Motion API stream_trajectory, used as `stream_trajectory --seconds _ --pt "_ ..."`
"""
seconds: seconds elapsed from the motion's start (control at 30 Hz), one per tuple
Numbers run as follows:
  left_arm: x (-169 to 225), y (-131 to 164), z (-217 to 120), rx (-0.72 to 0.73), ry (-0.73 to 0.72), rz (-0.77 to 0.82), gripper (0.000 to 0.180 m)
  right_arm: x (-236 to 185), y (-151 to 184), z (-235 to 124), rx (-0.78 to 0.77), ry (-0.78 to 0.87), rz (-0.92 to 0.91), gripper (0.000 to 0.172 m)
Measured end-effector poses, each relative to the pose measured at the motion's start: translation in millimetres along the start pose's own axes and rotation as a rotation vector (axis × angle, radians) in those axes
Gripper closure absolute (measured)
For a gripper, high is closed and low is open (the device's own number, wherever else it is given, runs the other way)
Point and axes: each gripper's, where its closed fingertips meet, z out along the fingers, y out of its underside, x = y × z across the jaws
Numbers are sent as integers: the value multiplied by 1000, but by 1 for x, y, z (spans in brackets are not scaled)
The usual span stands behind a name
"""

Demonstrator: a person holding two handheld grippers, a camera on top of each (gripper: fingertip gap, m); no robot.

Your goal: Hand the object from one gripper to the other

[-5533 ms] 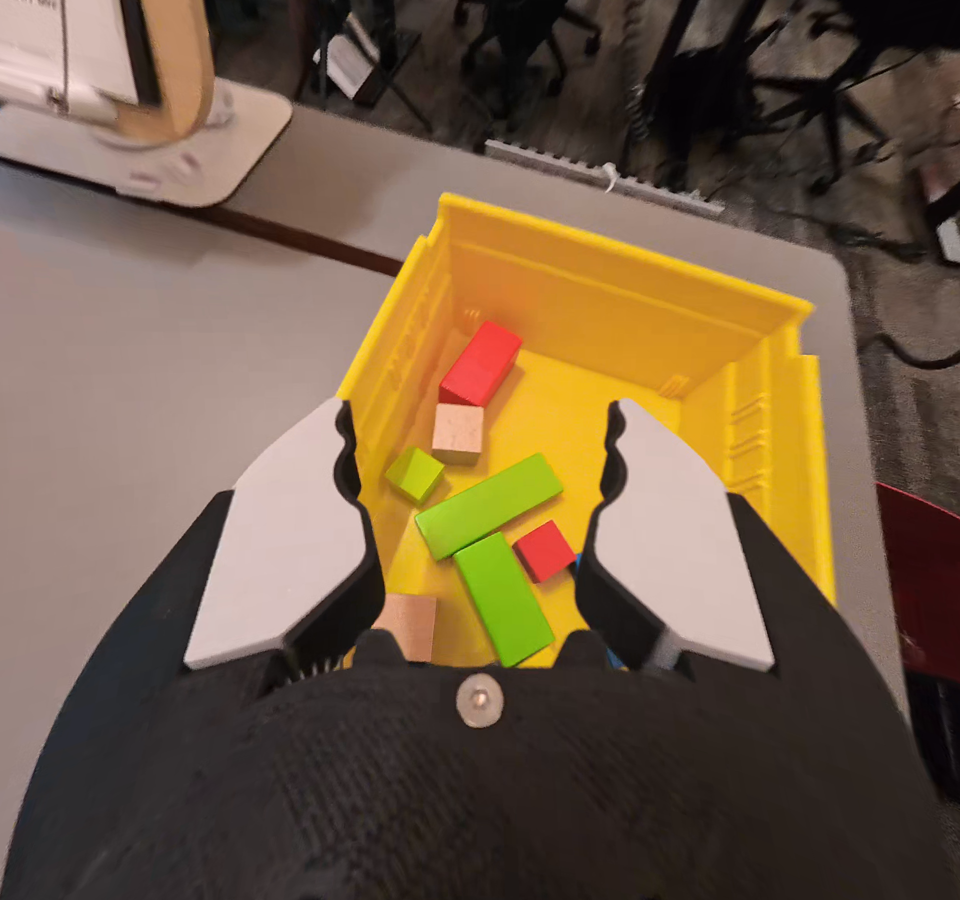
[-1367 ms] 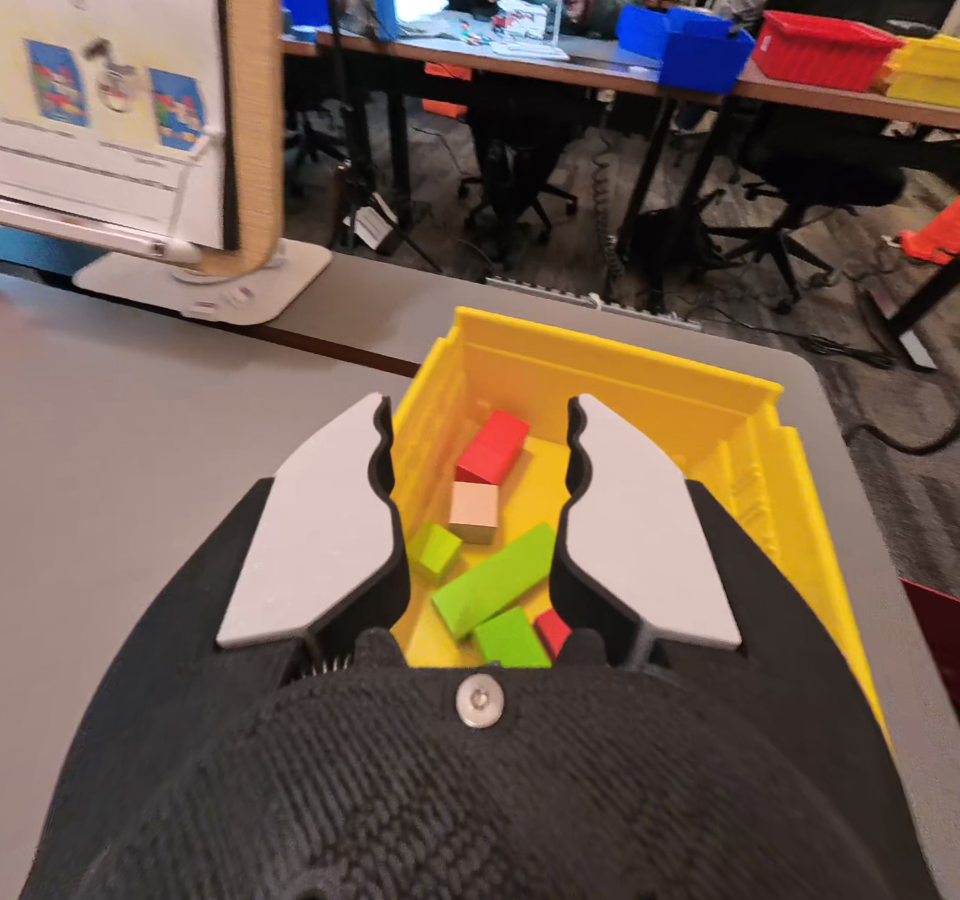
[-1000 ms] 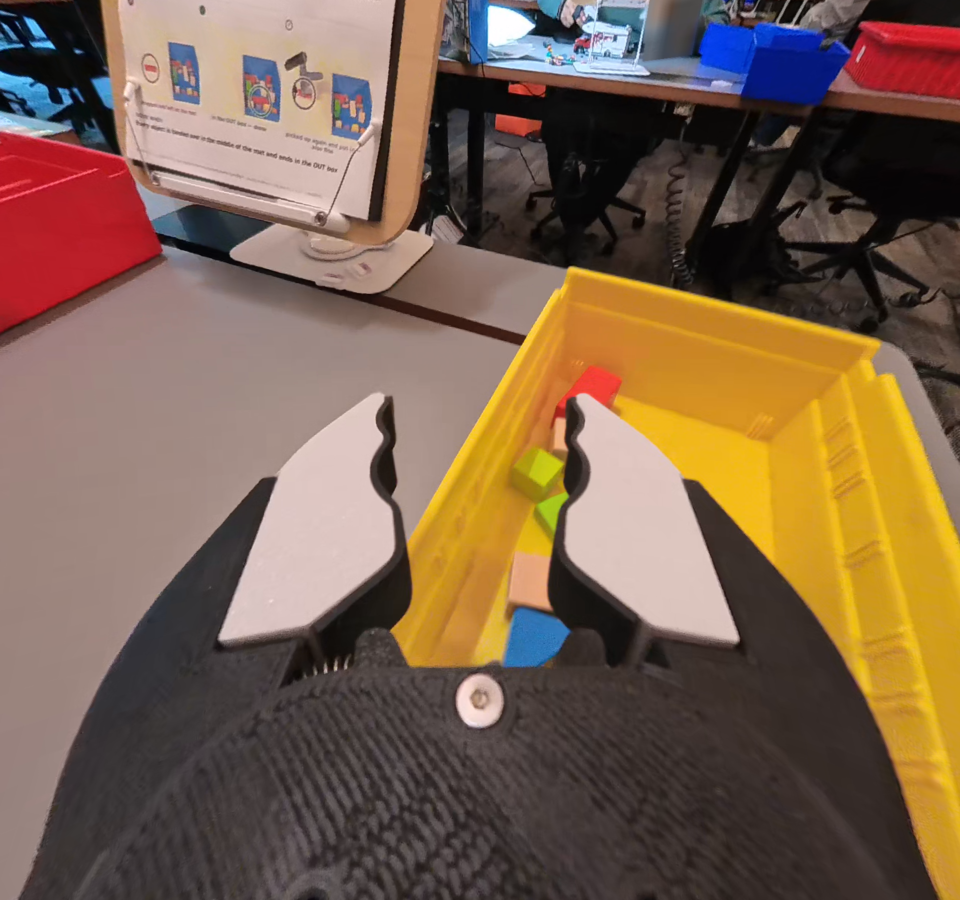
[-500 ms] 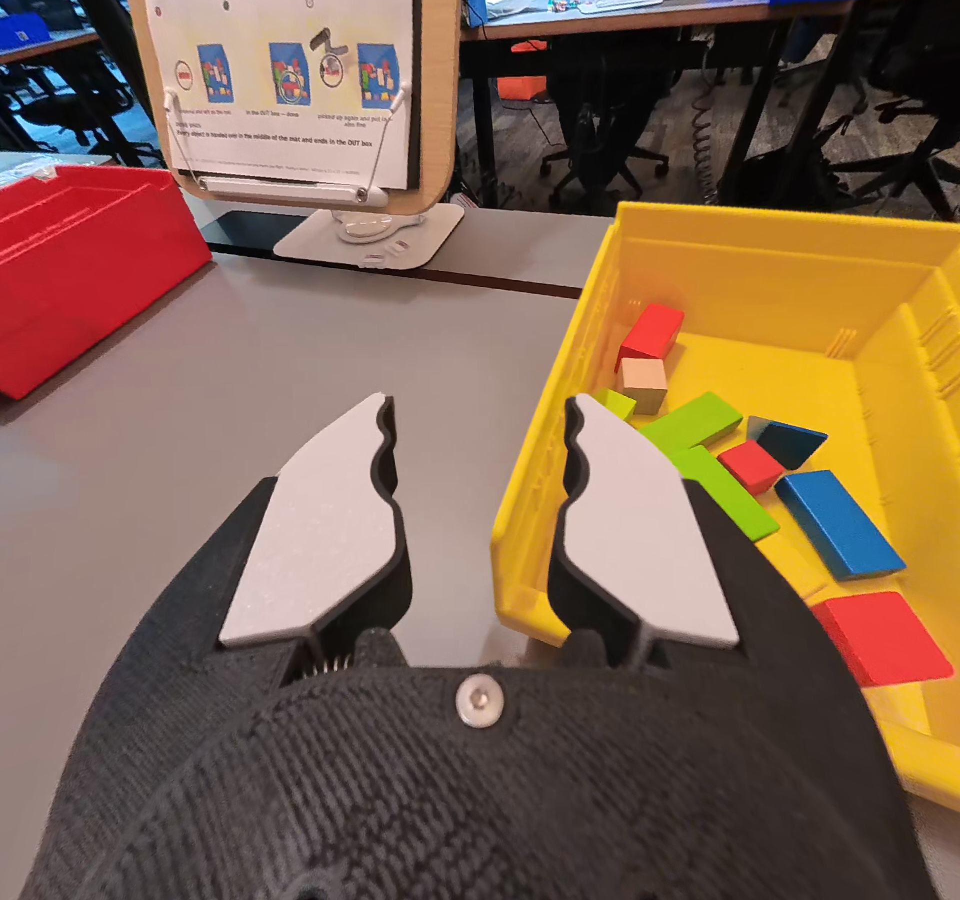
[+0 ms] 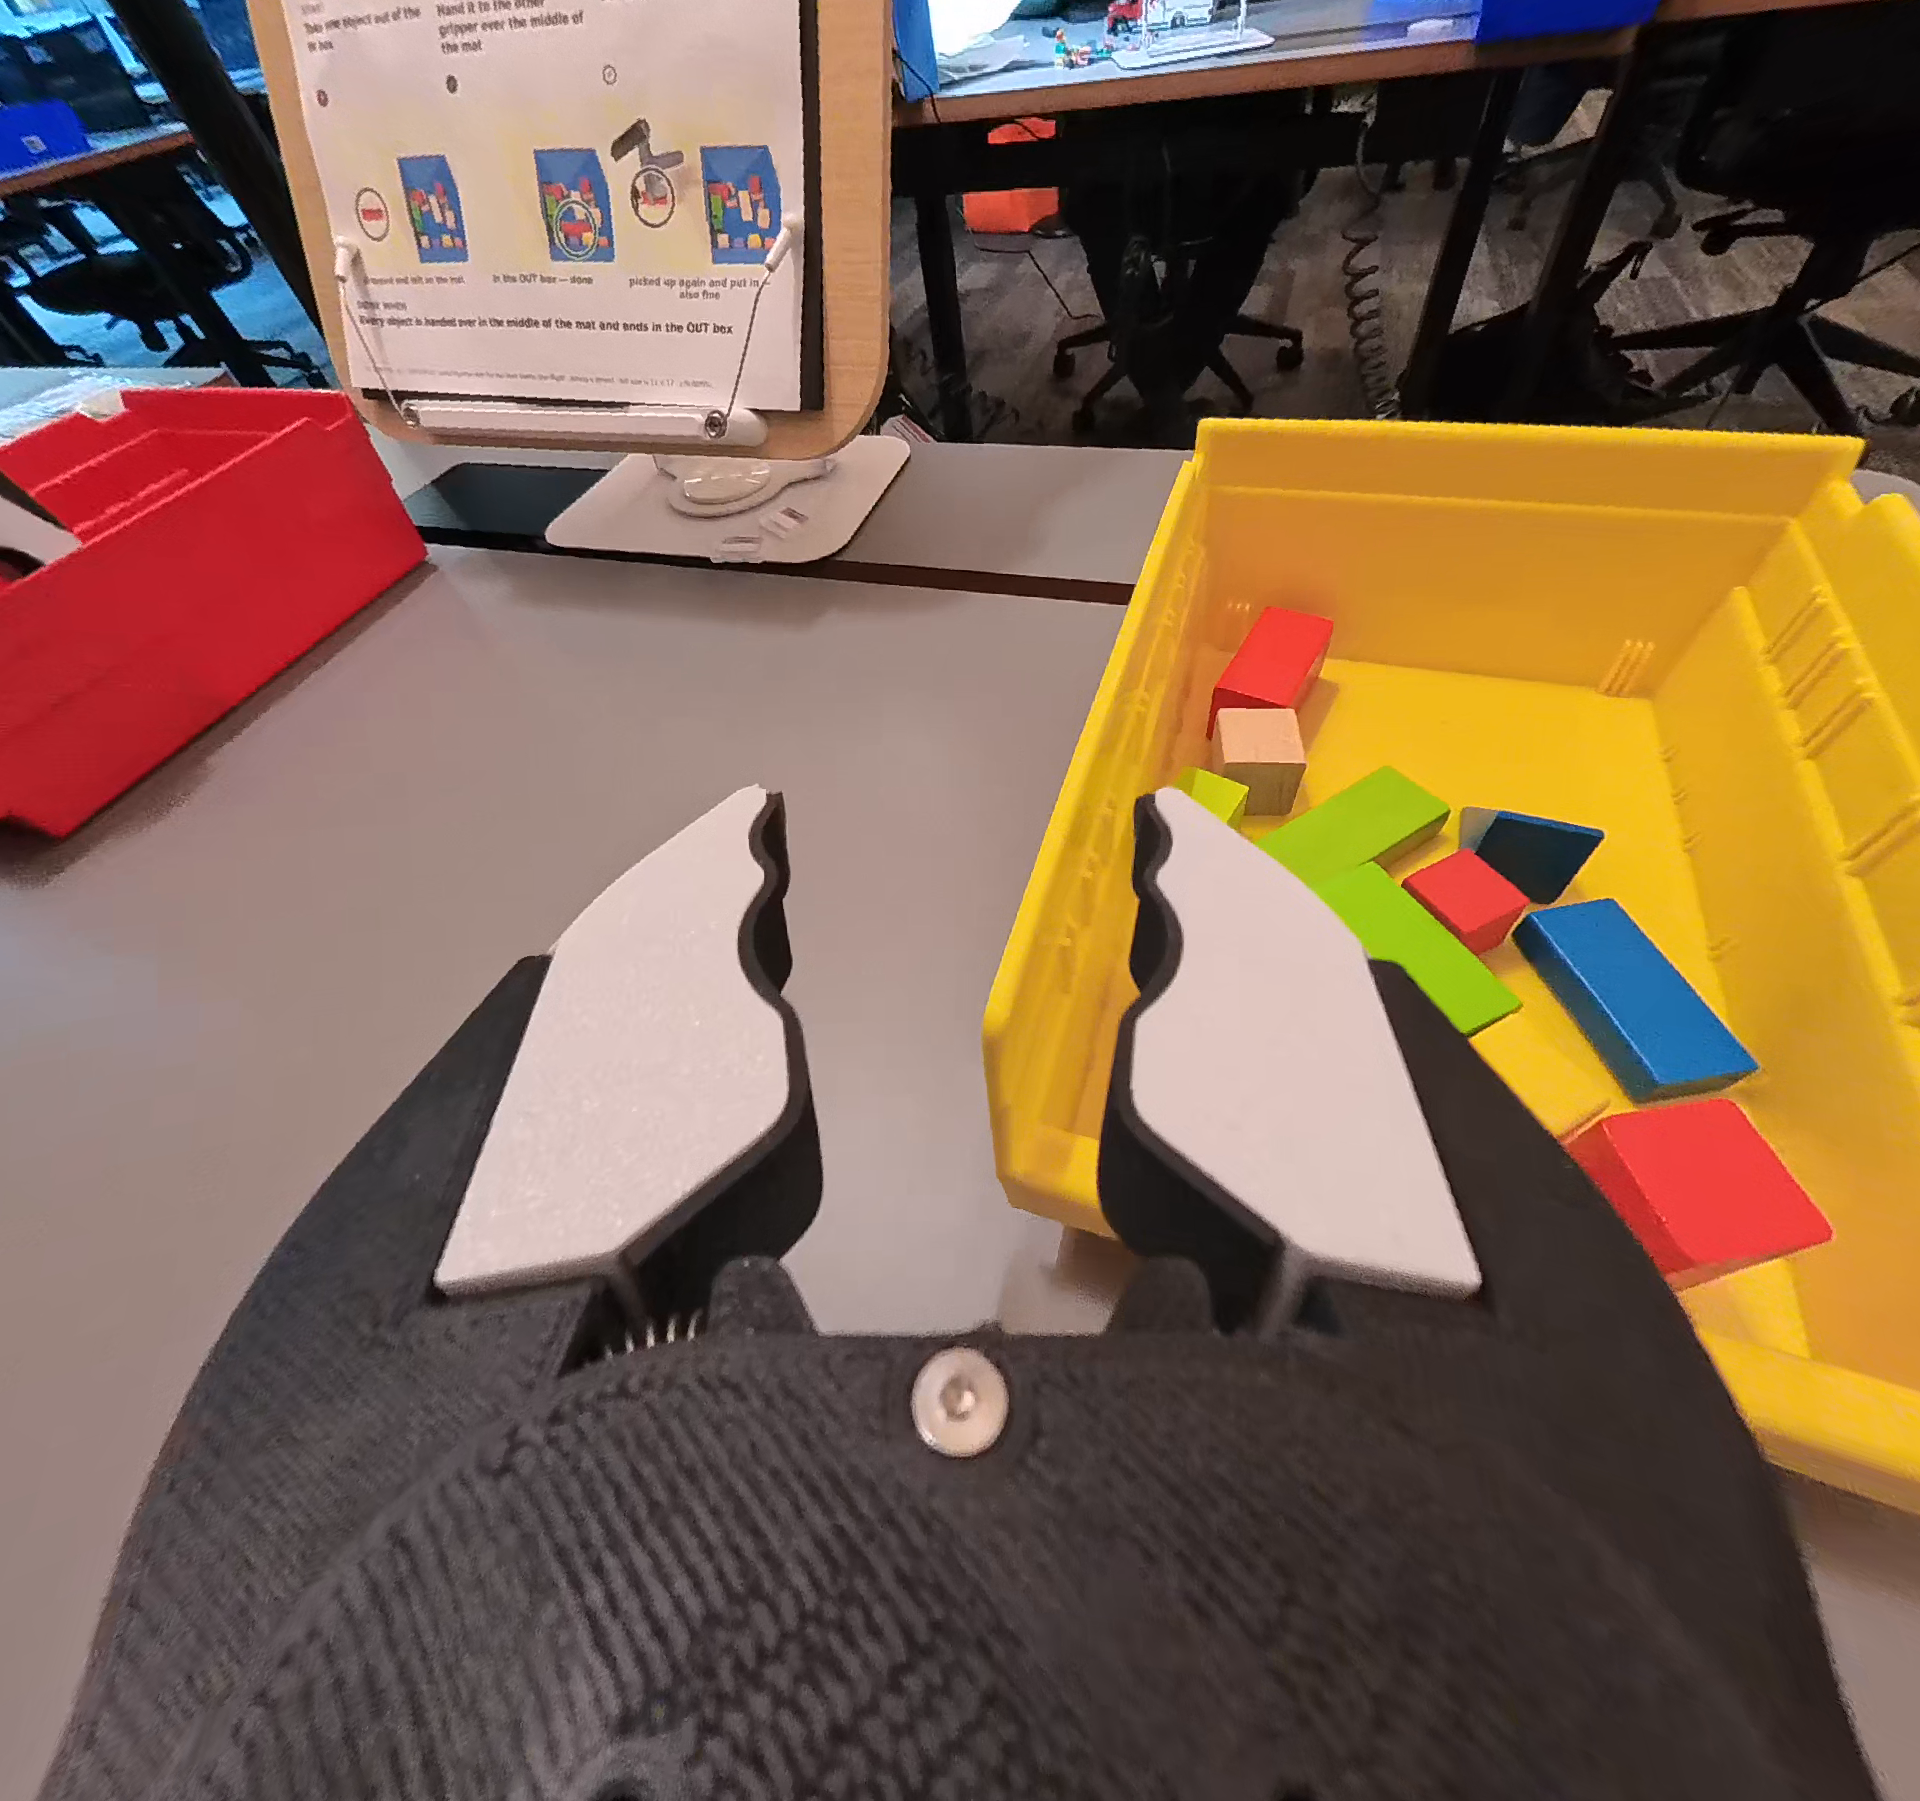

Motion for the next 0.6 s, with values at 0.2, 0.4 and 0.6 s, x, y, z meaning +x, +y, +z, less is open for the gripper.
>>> stream_trajectory --seconds 0.2,0.4,0.6 --pt "1 2 22 -57 47 0 139 -3 2 -1 1 -19 11 107" --pt "-11 13 -18 -91 -129 -85 154 -33 -6 8 38 -126 35 109" --pt "16 -56 -122 539 -197 -310 155 -108 -16 30 46 -338 -56 107"
